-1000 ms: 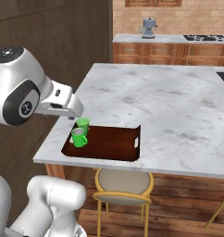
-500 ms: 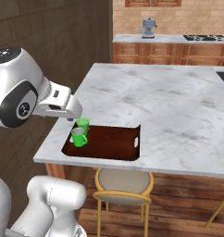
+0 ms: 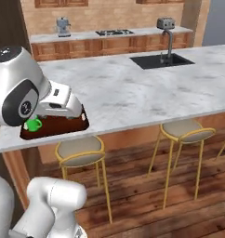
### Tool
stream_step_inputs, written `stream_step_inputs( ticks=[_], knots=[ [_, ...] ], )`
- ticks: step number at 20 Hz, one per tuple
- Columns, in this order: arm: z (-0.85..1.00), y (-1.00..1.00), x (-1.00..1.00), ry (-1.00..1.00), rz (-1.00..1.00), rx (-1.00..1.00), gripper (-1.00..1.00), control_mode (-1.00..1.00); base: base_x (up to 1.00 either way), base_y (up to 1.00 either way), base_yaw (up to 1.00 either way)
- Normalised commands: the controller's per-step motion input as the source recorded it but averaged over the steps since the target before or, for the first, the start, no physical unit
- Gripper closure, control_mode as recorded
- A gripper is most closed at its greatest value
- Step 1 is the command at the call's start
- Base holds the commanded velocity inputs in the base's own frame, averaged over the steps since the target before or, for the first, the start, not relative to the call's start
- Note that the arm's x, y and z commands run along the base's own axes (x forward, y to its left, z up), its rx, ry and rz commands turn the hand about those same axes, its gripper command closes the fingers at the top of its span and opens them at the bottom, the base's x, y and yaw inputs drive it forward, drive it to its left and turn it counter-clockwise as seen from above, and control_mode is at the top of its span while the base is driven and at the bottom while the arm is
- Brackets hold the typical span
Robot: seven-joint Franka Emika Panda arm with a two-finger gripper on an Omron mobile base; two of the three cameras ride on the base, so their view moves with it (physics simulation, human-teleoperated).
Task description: There is a tray on the dining counter. Grab the cup, mug, and pitcher and place them on the tray. The pitcher may be placed next to the tray if it cannot fit the tray.
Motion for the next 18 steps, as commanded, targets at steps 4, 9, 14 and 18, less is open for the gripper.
stream_step_inputs(
  ticks=[4, 9, 14, 18],
  knots=[
    [0.00, 0.00, 0.00, 0.00, 0.00, 0.00, -1.00, 1.00, -0.22, -0.15, -0.96],
    [0.00, 0.00, 0.00, 0.00, 0.00, 0.00, -1.00, 1.00, -0.01, -0.01, -0.89],
    [0.00, 0.00, 0.00, 0.00, 0.00, 0.00, -1.00, 1.00, 0.21, 0.09, -0.77],
    [0.00, 0.00, 0.00, 0.00, 0.00, 0.00, -1.00, 1.00, 0.53, 0.14, -0.62]
  ],
)
